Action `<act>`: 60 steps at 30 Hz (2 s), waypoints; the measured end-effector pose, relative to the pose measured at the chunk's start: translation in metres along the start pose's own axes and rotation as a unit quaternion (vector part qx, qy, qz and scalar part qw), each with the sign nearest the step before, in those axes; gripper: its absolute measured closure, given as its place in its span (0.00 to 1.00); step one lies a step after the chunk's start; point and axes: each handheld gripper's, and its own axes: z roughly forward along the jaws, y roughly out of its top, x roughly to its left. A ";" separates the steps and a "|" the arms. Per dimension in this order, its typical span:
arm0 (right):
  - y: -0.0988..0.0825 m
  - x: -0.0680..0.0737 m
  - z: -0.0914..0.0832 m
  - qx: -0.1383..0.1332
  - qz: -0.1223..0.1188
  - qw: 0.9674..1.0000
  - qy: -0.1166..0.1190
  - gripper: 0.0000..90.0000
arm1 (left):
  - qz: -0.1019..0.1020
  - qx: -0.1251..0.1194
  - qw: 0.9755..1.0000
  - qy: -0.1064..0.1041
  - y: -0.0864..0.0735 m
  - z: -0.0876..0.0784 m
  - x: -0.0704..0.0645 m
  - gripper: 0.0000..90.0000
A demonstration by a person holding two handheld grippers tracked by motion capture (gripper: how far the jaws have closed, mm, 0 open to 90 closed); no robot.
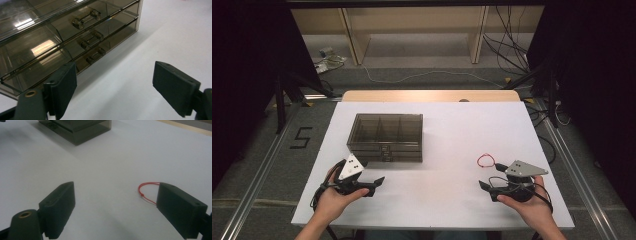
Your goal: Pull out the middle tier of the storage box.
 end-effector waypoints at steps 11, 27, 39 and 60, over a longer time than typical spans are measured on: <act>0.001 0.000 0.003 0.006 -0.003 1.000 -0.005 0.18 | 0.031 -0.004 0.999 0.022 0.006 0.004 -0.004 0.31; 0.002 0.001 0.005 0.002 -0.003 1.000 -0.009 0.18 | 0.142 0.023 0.987 0.068 0.013 0.032 -0.012 0.73; 0.002 0.000 0.004 -0.002 0.001 1.000 -0.012 0.18 | 0.262 0.038 0.955 0.130 0.017 0.048 -0.020 0.74; 0.002 -0.001 0.004 0.001 0.002 1.000 -0.013 0.18 | 0.441 0.094 0.870 0.201 0.019 0.068 -0.039 0.81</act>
